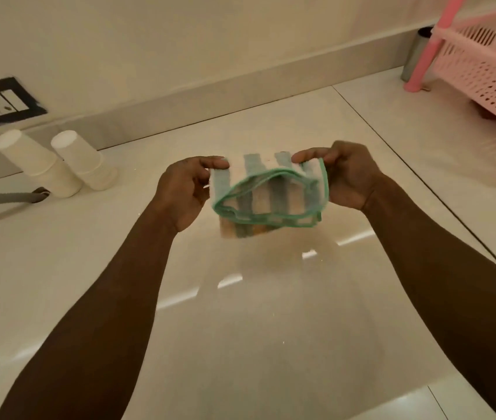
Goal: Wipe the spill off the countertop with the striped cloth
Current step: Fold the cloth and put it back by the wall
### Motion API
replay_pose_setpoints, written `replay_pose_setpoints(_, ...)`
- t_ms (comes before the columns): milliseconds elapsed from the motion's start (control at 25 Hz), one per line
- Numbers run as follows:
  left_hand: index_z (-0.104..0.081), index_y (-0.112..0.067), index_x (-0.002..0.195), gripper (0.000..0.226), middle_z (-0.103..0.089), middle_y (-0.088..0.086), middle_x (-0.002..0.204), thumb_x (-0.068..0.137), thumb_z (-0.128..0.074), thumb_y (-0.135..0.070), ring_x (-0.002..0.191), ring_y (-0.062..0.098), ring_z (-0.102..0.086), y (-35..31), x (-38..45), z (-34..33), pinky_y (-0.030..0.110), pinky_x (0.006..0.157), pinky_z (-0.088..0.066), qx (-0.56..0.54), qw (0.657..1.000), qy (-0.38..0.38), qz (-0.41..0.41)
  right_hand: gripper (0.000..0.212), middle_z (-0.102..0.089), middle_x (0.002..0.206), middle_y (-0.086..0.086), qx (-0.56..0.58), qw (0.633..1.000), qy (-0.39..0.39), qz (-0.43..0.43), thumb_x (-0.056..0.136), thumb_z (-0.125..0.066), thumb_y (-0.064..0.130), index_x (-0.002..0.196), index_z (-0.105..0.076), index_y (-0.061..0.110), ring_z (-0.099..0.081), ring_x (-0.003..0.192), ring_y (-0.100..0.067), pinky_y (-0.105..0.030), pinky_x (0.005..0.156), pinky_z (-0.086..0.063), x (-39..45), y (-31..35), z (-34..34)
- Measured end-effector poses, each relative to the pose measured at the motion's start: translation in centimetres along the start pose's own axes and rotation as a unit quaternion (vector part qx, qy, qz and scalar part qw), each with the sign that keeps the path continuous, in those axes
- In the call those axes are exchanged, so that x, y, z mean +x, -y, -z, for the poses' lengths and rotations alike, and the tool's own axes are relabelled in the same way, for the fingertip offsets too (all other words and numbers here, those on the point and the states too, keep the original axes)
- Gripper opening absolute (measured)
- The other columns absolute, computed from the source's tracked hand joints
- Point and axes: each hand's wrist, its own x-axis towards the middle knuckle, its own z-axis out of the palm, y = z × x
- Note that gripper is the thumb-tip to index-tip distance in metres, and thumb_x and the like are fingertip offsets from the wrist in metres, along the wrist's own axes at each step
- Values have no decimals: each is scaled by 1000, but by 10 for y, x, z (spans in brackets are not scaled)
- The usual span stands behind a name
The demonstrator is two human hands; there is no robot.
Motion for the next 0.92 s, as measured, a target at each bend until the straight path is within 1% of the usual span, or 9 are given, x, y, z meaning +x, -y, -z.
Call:
replay_pose_setpoints(80, -76, -10, 71, 32, -73, 8, 102, 83, -46, -5, 92, 26, -60, -4, 19, -7, 34, 82, -55, -17, 1000, 14, 7, 31, -71, 98, -15, -2, 1000, 2, 4, 76, -46, 23, 71, -73, 7, -65, 90, -27, -30, 82, -55, 14, 12, 15)
replay_pose_setpoints(200, -74, -10, 89, 9, -70, 11, 111, 83, -69, -8, 103, 27, -64, -2, 49, -21, 36, 87, -55, 102, 994, 11, -30, 11, -69, 104, -10, -186, 981, -49, 38, 89, -59, 9, 86, -69, 11, -65, 91, -22, -28, 75, -58, 40, 21, 30)
replay_pose_setpoints(280, -73, -11, 96, 18, -67, 11, 116, 79, -74, -7, 104, 23, -65, 4, 73, -32, 30, 84, -56, 171, 984, -25, -48, 14, -66, 112, -11, -282, 951, -104, 71, 85, -66, 2, 94, -68, 12, -65, 97, -25, -36, 84, -59, 60, 26, 40)
replay_pose_setpoints(400, -71, -14, 102, 23, -65, 6, 118, 80, -74, -10, 94, 11, -65, 12, 109, -48, 20, 67, -55, 247, 962, -96, -63, 22, -65, 114, -1, -412, 882, -192, 123, 81, -69, 6, 100, -69, 17, -60, 102, -19, -32, 88, -53, 93, 32, 48)
replay_pose_setpoints(520, -70, -16, 108, 25, -62, 2, 123, 84, -70, -12, 106, 14, -60, 22, 143, -57, 27, 80, -57, 312, 938, -137, -67, 28, -65, 118, 0, -524, 802, -238, 163, 80, -67, 6, 105, -71, 17, -52, 104, -8, -17, 87, -39, 127, 32, 55)
replay_pose_setpoints(560, -71, -17, 108, 25, -62, 0, 121, 84, -69, -12, 105, 13, -59, 24, 152, -59, 23, 77, -56, 322, 933, -146, -71, 29, -64, 120, -1, -539, 785, -253, 170, 80, -66, 4, 105, -72, 16, -52, 106, -8, -14, 86, -35, 138, 32, 59)
replay_pose_setpoints(680, -71, -22, 100, 21, -55, -6, 108, 85, -66, -8, 92, 8, -53, 27, 174, -66, 7, 55, -44, 334, 922, -176, -87, 37, -64, 123, -6, -566, 756, -282, 170, 79, -56, -4, 106, -73, 14, -54, 118, -19, -17, 92, -36, 163, 33, 71)
replay_pose_setpoints(800, -67, -19, 94, 21, -54, 2, 111, 82, -61, -3, 90, 13, -51, 35, 189, -70, 16, 58, -41, 386, 899, -194, -76, 39, -64, 125, -12, -595, 743, -263, 157, 80, -52, -5, 109, -73, 9, -55, 120, -26, -17, 93, -35, 177, 29, 81)
replay_pose_setpoints(920, -64, -9, 94, 16, -54, 11, 113, 83, -54, -5, 88, 18, -52, 55, 190, -70, 19, 63, -39, 496, 850, -158, -85, 37, -44, 146, -18, -645, 720, -239, 94, 89, -46, 10, 120, -66, 10, -35, 138, -32, -31, 109, -29, 181, 15, 85)
